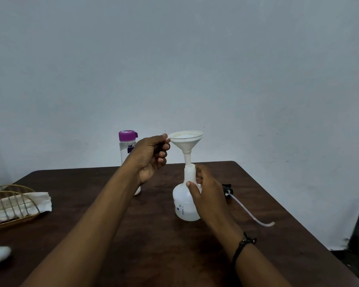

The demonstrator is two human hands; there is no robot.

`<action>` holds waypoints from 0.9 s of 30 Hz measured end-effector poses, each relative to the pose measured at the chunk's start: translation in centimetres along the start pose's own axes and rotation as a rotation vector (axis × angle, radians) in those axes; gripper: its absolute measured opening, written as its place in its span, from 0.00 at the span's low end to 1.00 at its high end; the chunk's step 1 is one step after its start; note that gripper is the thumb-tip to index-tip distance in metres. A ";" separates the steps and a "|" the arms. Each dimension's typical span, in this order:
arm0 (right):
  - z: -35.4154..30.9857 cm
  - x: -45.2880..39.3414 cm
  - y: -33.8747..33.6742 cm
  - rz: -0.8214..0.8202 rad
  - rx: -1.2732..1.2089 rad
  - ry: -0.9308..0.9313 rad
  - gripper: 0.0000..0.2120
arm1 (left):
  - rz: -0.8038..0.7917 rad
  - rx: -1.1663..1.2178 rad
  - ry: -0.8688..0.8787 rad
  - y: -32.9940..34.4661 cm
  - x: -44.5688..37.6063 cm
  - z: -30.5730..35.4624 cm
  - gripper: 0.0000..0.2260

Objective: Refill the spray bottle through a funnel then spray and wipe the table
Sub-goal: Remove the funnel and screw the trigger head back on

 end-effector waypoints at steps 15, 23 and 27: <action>0.2 -0.1 0.1 0.006 0.024 0.012 0.20 | 0.210 0.073 0.121 -3.2 -3.0 0.5 0.08; 0.2 0.0 -0.1 0.032 -0.010 -0.011 0.18 | 0.395 -0.030 0.090 -6.7 -5.1 -2.6 0.04; 0.1 0.1 -0.1 0.027 -0.013 -0.017 0.19 | 0.487 -0.007 0.027 -9.0 -5.4 -4.5 0.04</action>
Point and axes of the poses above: each hand's wrist, its own x-axis away from the middle knuckle, its own y-axis out of the palm, z = x × y, the point moved 10 cm from there along -x, towards the middle knuckle, and after that the axes turned 13 degrees about x, right-handed, at the moved point
